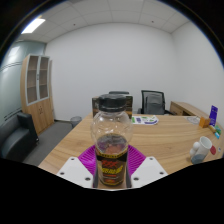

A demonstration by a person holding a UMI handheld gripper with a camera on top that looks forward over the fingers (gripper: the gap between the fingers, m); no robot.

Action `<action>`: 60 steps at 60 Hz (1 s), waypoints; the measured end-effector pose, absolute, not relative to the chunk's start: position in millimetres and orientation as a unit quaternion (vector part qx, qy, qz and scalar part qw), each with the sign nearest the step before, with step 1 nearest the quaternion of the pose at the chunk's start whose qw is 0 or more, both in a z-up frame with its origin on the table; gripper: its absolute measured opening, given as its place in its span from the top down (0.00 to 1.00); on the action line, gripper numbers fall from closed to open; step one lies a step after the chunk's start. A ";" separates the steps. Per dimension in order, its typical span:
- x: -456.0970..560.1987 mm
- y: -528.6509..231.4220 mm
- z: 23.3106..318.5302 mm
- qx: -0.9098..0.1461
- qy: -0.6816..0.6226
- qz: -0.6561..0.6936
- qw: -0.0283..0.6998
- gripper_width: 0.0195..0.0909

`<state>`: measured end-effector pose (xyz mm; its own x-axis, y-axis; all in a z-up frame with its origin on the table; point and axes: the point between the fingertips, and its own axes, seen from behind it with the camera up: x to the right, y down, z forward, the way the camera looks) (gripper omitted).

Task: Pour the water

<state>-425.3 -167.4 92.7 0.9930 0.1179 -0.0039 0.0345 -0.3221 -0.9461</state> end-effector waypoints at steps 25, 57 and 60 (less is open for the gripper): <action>-354.2 -166.5 244.7 -0.708 0.207 0.400 0.543 0.76; -164.7 -139.9 190.5 -0.389 0.562 0.678 0.269 0.76; -162.1 -136.6 180.3 -0.392 0.568 0.676 0.260 0.76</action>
